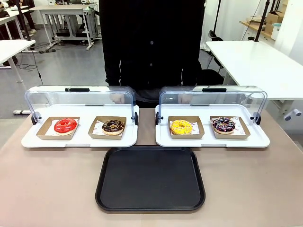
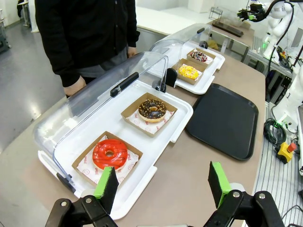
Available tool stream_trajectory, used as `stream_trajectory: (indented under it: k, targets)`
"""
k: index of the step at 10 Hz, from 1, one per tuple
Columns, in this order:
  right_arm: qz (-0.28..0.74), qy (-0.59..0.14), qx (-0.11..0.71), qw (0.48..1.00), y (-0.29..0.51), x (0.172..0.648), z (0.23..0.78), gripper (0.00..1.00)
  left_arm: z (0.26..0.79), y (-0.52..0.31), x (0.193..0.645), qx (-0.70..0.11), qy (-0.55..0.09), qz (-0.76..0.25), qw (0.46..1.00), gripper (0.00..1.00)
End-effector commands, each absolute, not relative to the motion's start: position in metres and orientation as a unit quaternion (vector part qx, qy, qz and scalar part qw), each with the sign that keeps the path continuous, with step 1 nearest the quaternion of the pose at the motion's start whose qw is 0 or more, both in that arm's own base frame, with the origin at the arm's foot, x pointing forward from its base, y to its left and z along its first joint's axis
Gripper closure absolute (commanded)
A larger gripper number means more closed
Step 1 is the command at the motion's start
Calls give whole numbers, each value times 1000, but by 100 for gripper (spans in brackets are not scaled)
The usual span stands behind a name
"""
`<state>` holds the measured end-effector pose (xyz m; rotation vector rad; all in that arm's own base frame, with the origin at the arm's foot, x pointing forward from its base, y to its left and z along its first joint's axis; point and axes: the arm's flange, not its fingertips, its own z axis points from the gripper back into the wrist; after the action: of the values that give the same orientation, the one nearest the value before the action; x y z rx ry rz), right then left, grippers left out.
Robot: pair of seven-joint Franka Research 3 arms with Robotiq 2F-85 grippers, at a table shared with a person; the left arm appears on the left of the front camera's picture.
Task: Move the fourth donut from the left to the tray.
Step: Pick up the Paper togo box containing the Donut indicated by the person and place it on the Handle tray.
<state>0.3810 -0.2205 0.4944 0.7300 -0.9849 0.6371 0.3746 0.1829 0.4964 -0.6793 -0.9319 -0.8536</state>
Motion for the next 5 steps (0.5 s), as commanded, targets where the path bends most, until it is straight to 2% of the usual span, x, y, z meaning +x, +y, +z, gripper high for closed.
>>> stream_trajectory:
  k: [1, 5]
  targets:
    - [300, -471, 335, 759, -220, 383, 494, 0, 497, 184, 377, -312, -439, -396, 743, 0]
    - [300, -471, 335, 759, -220, 383, 494, 0, 497, 184, 377, -312, -439, -396, 743, 0]
